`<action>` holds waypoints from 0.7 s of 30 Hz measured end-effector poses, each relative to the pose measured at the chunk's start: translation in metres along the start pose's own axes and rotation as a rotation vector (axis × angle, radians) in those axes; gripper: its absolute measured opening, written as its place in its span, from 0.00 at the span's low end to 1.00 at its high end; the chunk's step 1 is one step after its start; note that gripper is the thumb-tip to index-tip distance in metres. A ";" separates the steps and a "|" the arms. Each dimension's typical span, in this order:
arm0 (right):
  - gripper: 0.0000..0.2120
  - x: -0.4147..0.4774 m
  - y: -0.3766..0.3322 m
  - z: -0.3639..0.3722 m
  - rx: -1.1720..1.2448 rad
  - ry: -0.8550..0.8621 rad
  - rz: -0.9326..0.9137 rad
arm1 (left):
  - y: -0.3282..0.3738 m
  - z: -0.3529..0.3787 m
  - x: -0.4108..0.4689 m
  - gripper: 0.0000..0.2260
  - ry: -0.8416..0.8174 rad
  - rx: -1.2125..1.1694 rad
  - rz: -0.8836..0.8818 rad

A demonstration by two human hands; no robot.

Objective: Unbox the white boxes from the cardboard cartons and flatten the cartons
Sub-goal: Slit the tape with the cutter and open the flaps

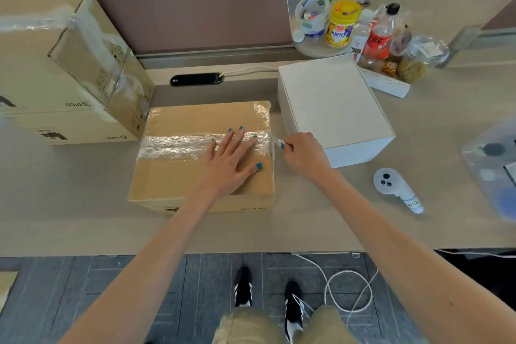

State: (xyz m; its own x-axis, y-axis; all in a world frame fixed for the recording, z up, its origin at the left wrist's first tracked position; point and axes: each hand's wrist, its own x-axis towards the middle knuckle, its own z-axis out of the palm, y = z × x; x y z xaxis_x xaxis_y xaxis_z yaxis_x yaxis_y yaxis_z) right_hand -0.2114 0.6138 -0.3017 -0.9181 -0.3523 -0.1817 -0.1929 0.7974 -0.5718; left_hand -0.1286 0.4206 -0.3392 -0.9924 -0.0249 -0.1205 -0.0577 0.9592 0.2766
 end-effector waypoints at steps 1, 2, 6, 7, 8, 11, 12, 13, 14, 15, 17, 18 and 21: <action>0.17 -0.001 0.000 0.000 -0.010 -0.001 -0.002 | 0.000 0.000 0.000 0.33 -0.003 0.000 -0.001; 0.17 -0.003 0.000 0.000 -0.023 -0.002 -0.005 | 0.000 0.000 0.000 0.33 -0.004 0.000 0.000; 0.16 -0.012 -0.001 0.002 -0.072 -0.019 -0.044 | 0.000 0.000 0.001 0.33 -0.003 -0.010 0.002; 0.15 -0.014 -0.001 0.002 -0.076 -0.015 -0.048 | 0.000 0.000 0.001 0.33 -0.002 -0.010 0.000; 0.14 -0.015 0.000 0.003 -0.076 -0.008 -0.051 | 0.000 0.000 0.001 0.33 -0.001 -0.009 -0.001; 0.15 -0.022 0.004 0.003 -0.078 -0.004 -0.068 | 0.001 0.000 0.001 0.33 0.004 -0.019 -0.003; 0.16 -0.026 0.005 0.003 -0.074 -0.003 -0.076 | 0.001 0.001 0.002 0.33 0.006 -0.018 -0.002; 0.17 -0.030 0.006 0.003 -0.067 -0.004 -0.081 | 0.000 0.000 0.002 0.33 0.007 -0.014 0.000; 0.17 -0.035 0.008 0.004 -0.059 -0.008 -0.083 | 0.000 0.000 0.003 0.32 0.005 -0.007 0.000; 0.17 -0.039 0.009 0.005 -0.048 -0.012 -0.084 | 0.000 0.000 0.003 0.31 -0.002 0.000 -0.001; 0.15 -0.046 0.011 0.010 -0.023 -0.017 -0.081 | 0.000 0.000 0.003 0.29 -0.022 0.011 -0.008; 0.15 -0.049 0.011 0.012 -0.014 -0.018 -0.081 | 0.001 0.001 0.004 0.28 -0.028 0.013 -0.012; 0.16 -0.056 0.010 0.015 0.004 0.001 -0.080 | 0.001 -0.001 0.004 0.28 -0.039 0.008 -0.015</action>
State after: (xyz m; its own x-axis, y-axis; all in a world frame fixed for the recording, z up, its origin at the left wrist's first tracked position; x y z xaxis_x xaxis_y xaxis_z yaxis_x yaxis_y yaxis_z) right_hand -0.1570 0.6343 -0.3090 -0.9002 -0.4142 -0.1343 -0.2644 0.7650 -0.5873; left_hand -0.1323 0.4214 -0.3382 -0.9865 -0.0282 -0.1613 -0.0711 0.9611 0.2669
